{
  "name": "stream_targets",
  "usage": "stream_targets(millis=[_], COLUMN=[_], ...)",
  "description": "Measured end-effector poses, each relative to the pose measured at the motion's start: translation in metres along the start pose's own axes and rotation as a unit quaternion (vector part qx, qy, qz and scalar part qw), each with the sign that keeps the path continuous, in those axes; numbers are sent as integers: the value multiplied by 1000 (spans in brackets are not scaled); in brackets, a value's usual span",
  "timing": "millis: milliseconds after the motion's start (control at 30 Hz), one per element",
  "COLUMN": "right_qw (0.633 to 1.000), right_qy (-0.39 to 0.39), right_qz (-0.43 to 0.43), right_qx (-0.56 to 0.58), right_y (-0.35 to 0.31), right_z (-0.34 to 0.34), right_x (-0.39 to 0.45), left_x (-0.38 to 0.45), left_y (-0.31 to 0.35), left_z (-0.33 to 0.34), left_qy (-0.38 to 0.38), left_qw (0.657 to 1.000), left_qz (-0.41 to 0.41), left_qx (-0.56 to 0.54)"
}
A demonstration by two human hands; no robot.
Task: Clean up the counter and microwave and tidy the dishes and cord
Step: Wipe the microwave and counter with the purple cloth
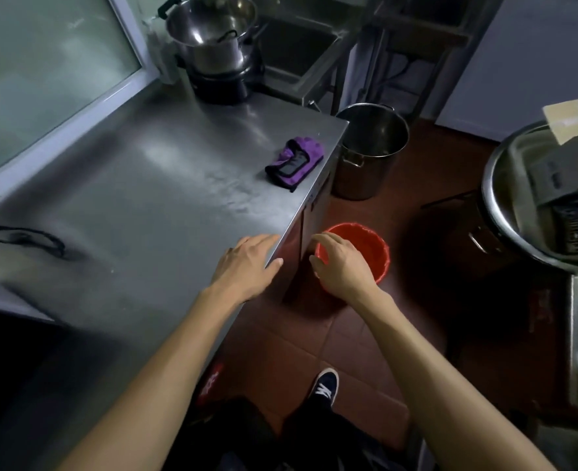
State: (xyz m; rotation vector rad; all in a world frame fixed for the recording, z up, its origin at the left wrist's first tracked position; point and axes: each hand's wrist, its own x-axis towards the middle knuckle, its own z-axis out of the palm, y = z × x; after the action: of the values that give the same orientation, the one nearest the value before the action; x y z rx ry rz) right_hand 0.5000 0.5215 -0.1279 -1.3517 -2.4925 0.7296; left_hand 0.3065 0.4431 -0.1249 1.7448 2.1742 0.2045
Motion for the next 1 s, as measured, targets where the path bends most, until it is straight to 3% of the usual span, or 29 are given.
stream_targets(millis=[233,533,1000], right_qw=[999,992,976], right_qy=[-47,-97,-176], right_qz=[-22,-39,7], right_qx=[-15,-64,-128], right_y=[27,34,56], right_z=[-1,23,44], right_x=[58,165,286], left_x=[48,135,228], left_y=[-1,-51,-74], left_z=[10,20,10], left_qy=[-8,-13,-58], left_qw=[999,995,991], left_qz=[-37,-75,-99], left_qx=[-24,-70,-75])
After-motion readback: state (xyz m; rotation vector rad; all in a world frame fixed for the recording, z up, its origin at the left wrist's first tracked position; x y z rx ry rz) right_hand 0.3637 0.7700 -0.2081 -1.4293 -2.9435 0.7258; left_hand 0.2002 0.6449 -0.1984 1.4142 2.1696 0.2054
